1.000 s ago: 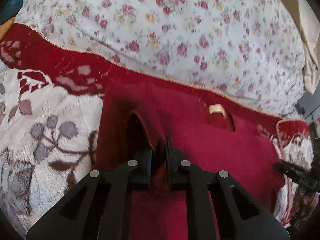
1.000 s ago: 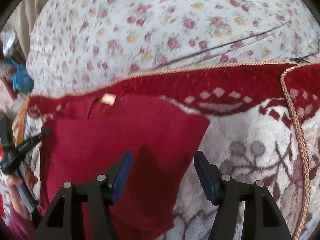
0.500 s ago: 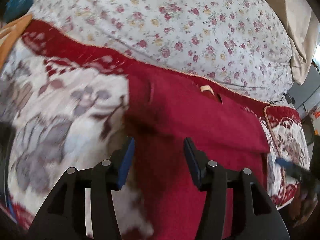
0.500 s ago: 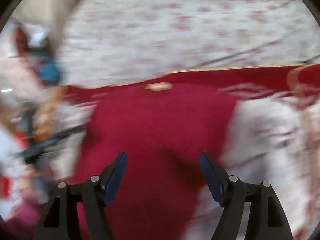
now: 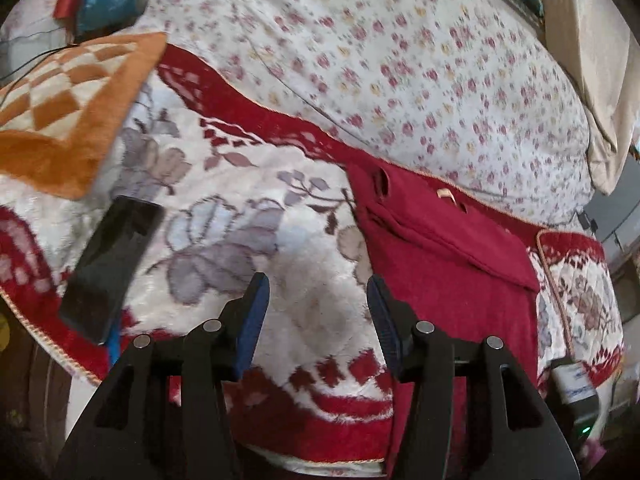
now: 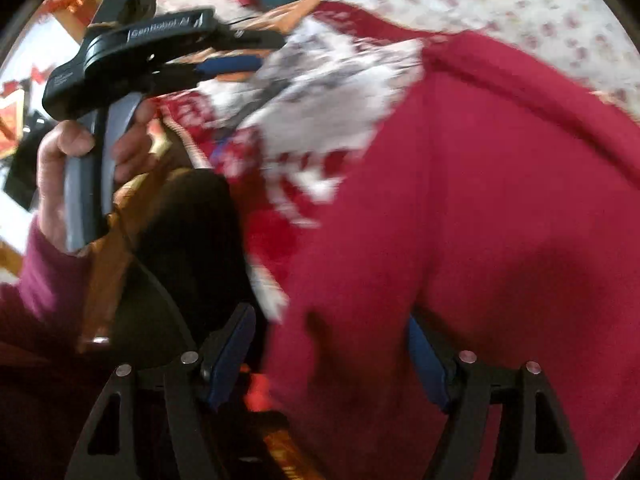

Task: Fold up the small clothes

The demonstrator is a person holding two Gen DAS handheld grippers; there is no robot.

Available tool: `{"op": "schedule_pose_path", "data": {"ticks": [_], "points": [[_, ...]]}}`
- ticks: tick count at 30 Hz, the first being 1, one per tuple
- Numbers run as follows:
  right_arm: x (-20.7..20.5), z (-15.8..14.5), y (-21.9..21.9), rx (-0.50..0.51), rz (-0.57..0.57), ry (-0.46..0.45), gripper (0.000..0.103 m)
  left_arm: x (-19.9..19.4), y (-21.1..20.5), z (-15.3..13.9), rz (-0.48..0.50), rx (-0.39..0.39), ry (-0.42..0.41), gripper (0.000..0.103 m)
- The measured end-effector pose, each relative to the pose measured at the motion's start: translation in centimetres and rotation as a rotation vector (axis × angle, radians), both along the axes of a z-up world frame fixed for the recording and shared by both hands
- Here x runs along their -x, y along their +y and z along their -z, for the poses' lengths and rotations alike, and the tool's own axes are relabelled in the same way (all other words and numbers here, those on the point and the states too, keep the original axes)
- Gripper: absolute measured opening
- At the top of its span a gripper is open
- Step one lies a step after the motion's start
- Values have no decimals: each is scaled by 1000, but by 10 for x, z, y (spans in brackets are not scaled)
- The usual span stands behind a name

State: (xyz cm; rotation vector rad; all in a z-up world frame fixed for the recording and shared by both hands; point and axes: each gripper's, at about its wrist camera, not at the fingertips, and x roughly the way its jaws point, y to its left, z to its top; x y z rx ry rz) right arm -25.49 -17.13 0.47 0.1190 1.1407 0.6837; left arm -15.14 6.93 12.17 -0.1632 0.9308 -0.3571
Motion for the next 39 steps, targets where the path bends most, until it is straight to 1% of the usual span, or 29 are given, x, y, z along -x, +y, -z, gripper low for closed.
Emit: {"op": "schedule_pose_path", "data": {"ticks": [2, 4, 5, 7, 8, 9, 10, 11, 13, 16, 20, 23, 26, 27, 28, 30, 31, 33, 35, 39], "points": [[-6, 7, 22, -106, -11, 43, 74, 1, 5, -3, -7, 7, -5, 51], [-12, 9, 51, -179, -23, 51, 73, 2, 7, -6, -11, 12, -5, 51], [-13, 8, 65, -236, -38, 62, 73, 3, 8, -6, -8, 20, -6, 51], [-4, 6, 88, -378, -99, 121, 73, 6, 9, -6, 7, 19, -5, 52], [3, 5, 95, -398, -134, 138, 73, 8, 9, -4, 10, 16, -4, 55], [11, 3, 101, -388, -179, 143, 73, 9, 10, -4, 9, 17, -5, 59], [19, 1, 103, -347, -209, 136, 73, 12, 11, -1, 9, 22, -4, 60], [28, -3, 100, -288, -216, 116, 73, 14, 11, 1, 14, 25, -1, 60], [37, -10, 77, -235, -167, 76, 73, 20, 9, 9, 43, 23, 17, 61], [45, -25, 12, -160, 34, 43, 73, 31, 2, 24, 85, 11, 51, 61], [72, -35, -85, -17, 369, 54, 73, 45, -10, 39, 135, 2, 81, 61], [94, -27, -138, 76, 562, 120, 73, 52, -24, 49, 169, -9, 111, 61], [108, -13, -168, 136, 697, 153, 73, 60, -29, 53, 181, -22, 137, 61], [109, -6, -171, 129, 717, 172, 71, 64, -29, 54, 185, -26, 146, 61], [111, 3, -172, 90, 723, 196, 69, 68, -29, 54, 192, -30, 153, 61], [108, 16, -166, 17, 711, 235, 69, 76, -27, 56, 211, -50, 170, 61], [110, 19, -162, 8, 694, 247, 68, 81, -26, 59, 217, -65, 184, 61], [120, 20, -164, 33, 673, 239, 69, 87, -24, 67, 231, -88, 217, 61], [121, 21, -165, 33, 682, 239, 69, 95, -25, 76, 249, -114, 252, 61], [124, 37, -171, 17, 712, 292, 69, 105, -28, 92, 280, -173, 293, 61]]}}
